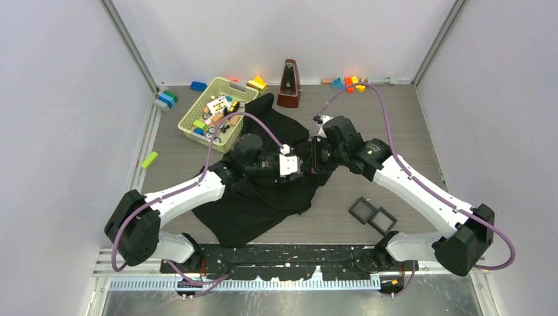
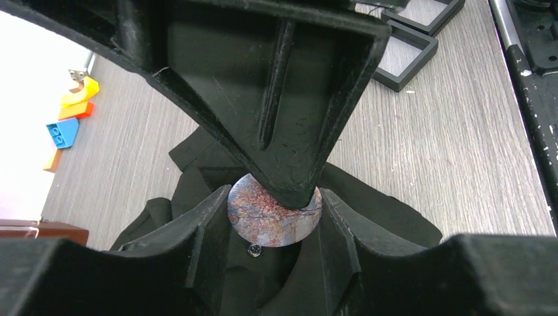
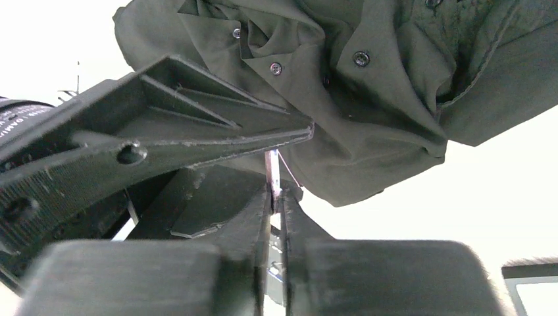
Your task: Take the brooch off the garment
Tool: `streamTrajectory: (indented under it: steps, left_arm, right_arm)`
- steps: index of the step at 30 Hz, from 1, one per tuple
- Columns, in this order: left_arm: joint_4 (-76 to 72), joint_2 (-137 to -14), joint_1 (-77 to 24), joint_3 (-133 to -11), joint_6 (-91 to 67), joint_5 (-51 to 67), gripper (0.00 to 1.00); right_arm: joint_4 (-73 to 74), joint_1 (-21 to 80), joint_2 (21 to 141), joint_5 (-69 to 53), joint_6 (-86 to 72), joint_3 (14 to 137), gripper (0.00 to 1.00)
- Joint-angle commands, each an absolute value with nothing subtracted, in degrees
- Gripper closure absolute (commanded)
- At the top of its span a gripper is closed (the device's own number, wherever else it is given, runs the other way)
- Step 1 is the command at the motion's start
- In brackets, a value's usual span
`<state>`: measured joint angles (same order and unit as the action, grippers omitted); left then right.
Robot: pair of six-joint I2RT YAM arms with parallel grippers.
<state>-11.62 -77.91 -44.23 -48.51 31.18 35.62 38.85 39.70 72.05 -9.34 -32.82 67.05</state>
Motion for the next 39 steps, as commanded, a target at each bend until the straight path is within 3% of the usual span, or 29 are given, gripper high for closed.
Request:
streamTrajectory:
  steps: [1, 5, 7, 15, 21, 31, 36, 39]
  left_arm:
    - [-11.88, -77.77, -44.74, -50.97, 31.93, 35.95, 0.60]
    - [-15.51, -78.46, -44.67, -49.79, 26.27, 36.26, 0.63]
    - [-20.04, -78.75, -43.89, -48.20, 20.96, 37.84, 0.62]
    - [-55.83, -85.48, -31.04, -44.96, -29.96, 55.26, 0.75]
    - [-81.78, -93.46, -27.38, -48.88, -61.05, 63.63, 0.84]
    - [-82.00, -91.92, -27.25, -52.97, -67.03, 62.88, 0.83]
    - [-82.00, -90.41, -27.25, -53.42, -70.88, 56.73, 0.80]
    - [-81.99, -88.54, -27.25, -51.66, -68.23, 53.78, 0.80]
  right_arm:
    - [37.13, 40.17, 72.13, -10.40, -31.65, 69.31, 0.74]
    - [35.64, 40.10, 69.86, -7.12, -32.47, 68.00, 0.43]
    - [34.78, 40.04, 68.04, -5.66, -32.82, 67.34, 0.37]
    - [27.50, 39.34, 55.09, 3.14, -35.05, 61.55, 0.36]
    - [19.23, 39.12, 49.51, 10.13, -39.28, 53.46, 0.37]
    - [-8.75, 38.94, 44.90, 16.31, -47.85, 39.51, 0.37]
    - [-17.42, 38.93, 49.10, 0.68, -39.10, 38.05, 0.36]
    - [-18.99, 38.94, 50.83, -2.35, -41.60, 37.63, 0.35]
